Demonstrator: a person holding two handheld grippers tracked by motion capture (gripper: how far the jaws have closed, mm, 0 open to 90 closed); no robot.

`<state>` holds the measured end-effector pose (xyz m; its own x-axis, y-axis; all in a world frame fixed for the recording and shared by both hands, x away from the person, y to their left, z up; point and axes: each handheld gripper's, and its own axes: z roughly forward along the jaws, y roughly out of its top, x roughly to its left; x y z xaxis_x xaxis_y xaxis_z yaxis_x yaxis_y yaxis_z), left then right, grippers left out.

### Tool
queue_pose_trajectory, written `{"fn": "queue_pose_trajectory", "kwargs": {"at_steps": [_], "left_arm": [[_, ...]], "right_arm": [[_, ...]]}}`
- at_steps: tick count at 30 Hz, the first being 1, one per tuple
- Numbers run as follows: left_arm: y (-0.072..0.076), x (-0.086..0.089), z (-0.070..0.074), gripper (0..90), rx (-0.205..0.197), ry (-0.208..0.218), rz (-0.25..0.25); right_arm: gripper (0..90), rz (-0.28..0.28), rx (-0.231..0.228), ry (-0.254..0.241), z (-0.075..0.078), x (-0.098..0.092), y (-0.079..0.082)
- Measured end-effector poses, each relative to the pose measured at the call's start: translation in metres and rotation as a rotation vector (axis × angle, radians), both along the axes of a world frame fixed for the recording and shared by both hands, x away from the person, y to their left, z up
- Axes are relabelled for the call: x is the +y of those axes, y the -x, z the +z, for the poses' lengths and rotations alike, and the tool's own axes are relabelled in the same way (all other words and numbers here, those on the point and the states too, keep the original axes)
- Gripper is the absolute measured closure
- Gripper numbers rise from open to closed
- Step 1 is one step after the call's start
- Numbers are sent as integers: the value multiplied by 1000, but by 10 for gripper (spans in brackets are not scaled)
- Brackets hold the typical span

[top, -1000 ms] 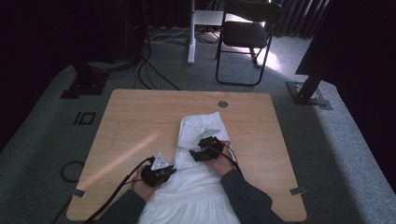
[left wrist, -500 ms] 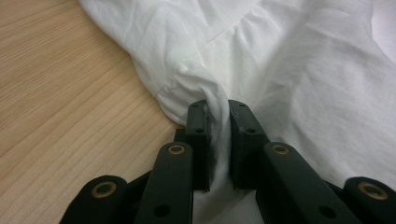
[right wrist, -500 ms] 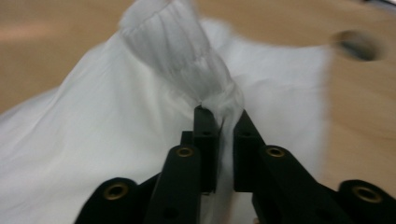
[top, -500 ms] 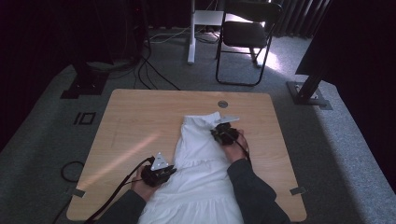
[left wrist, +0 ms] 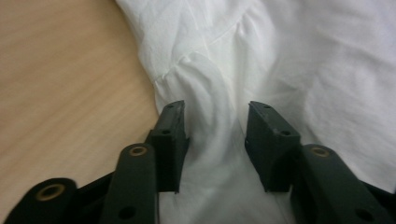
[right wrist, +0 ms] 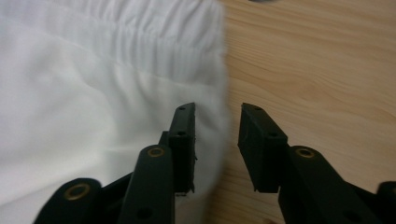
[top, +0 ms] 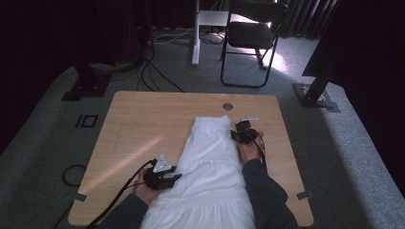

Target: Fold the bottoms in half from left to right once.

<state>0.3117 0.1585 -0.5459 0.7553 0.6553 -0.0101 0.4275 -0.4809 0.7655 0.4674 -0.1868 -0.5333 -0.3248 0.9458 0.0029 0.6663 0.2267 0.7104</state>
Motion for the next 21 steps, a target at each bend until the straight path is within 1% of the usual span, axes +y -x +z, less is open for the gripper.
{"fn": "queue_pose_trajectory", "kwargs": {"at_steps": [1,2,4,5,6,7,8,10,11,12,13,15,16,17,18,19,20,21], "left_arm": [[-1,2,4,565,-8,14,3],[-2,5,9,553,-17,25,8],[-6,8,19,543,-45,30,21],[-9,9,25,531,-60,24,27],[-12,9,29,526,-69,26,34],[-18,7,36,526,-84,29,39],[-24,6,41,520,-98,29,40],[-37,2,49,500,-115,33,44],[-48,-1,53,489,-116,38,58],[-59,-3,55,463,-99,59,70],[-69,-4,57,446,-88,78,86],[-90,-7,57,434,-54,114,114],[-99,-8,56,410,-37,126,135],[-99,-8,56,393,-37,126,135],[-116,-10,51,393,-11,131,174],[-122,-12,48,380,-10,133,191],[-128,-13,45,377,1,126,200],[-132,-16,42,368,-1,115,209]], "right_arm": [[607,-30,2,2,0,-4,-1],[600,-46,4,-3,1,-8,-2],[553,-45,-11,-23,6,-13,-1],[541,-30,-26,-44,11,-15,1],[530,-19,-37,-57,15,-16,2],[515,-8,-46,-66,17,-17,2],[498,11,-55,-85,21,-16,2],[452,44,-56,-106,25,-12,1],[427,52,-56,-114,26,-10,0],[386,62,-49,-116,26,-7,-2],[341,64,-40,-107,26,-4,-5],[244,88,-14,-98,22,2,-11],[199,93,10,-97,20,5,-15],[199,93,10,-97,20,5,-15],[179,101,22,-92,16,6,-20],[138,103,35,-61,9,10,-27],[137,102,45,-57,5,11,-30],[126,103,67,-65,2,11,-33]]}}
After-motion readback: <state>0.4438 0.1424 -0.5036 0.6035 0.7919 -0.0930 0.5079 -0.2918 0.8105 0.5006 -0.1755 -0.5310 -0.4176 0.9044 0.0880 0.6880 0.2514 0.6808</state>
